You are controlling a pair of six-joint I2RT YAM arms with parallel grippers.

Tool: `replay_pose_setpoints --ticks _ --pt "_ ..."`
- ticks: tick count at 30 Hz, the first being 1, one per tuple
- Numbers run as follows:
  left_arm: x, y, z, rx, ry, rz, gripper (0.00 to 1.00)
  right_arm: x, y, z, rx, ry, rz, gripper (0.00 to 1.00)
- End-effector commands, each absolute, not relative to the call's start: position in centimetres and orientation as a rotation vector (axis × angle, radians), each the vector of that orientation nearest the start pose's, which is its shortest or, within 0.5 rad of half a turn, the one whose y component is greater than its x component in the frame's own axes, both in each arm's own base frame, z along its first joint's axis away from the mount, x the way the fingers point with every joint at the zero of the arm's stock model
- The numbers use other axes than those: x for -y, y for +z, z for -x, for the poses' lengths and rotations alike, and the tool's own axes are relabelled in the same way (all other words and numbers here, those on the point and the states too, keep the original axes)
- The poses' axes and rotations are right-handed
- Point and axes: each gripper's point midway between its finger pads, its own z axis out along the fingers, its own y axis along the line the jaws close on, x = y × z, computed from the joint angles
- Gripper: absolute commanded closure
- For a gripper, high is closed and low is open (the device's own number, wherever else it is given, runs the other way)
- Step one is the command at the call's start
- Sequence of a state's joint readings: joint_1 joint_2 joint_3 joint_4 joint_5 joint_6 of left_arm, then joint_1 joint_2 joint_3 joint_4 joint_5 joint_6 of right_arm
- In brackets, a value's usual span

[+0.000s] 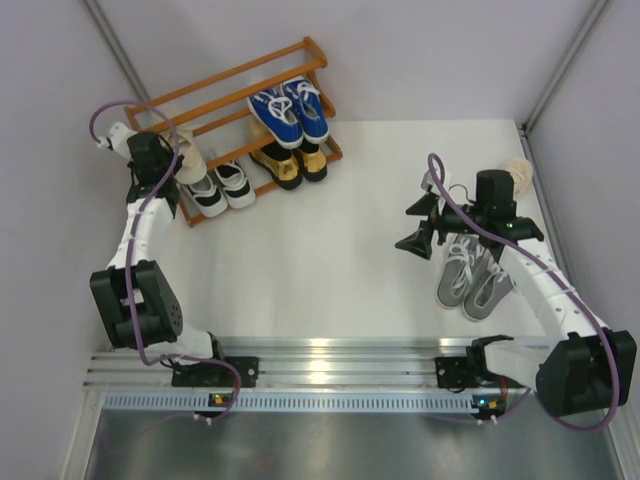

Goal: Place and organize the shoes onto the shoe shelf
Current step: Place the shoe at the shoe shelf.

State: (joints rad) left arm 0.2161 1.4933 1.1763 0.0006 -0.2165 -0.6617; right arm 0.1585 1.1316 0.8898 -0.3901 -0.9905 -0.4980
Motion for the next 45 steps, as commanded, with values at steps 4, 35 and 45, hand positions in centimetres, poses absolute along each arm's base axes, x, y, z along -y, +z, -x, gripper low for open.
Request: replay_pose_setpoints --ticks 4,35,45 --pt "-13.4 31.0 -48.6 -1.422 -0.112 0.884 1.00 -17.7 22.4 -26.2 -1.586 0.837 1.141 0.01" --pt "-12.0 32.7 -47.2 -1.476 -0.219 0.830 1.00 -16.9 22.9 -26.4 -1.579 0.813 1.118 0.01" --pt "-12.5 31.3 -46.8 -1.522 -0.198 0.849 1.00 -16.8 22.8 -26.5 -1.580 0.804 1.120 0.01"
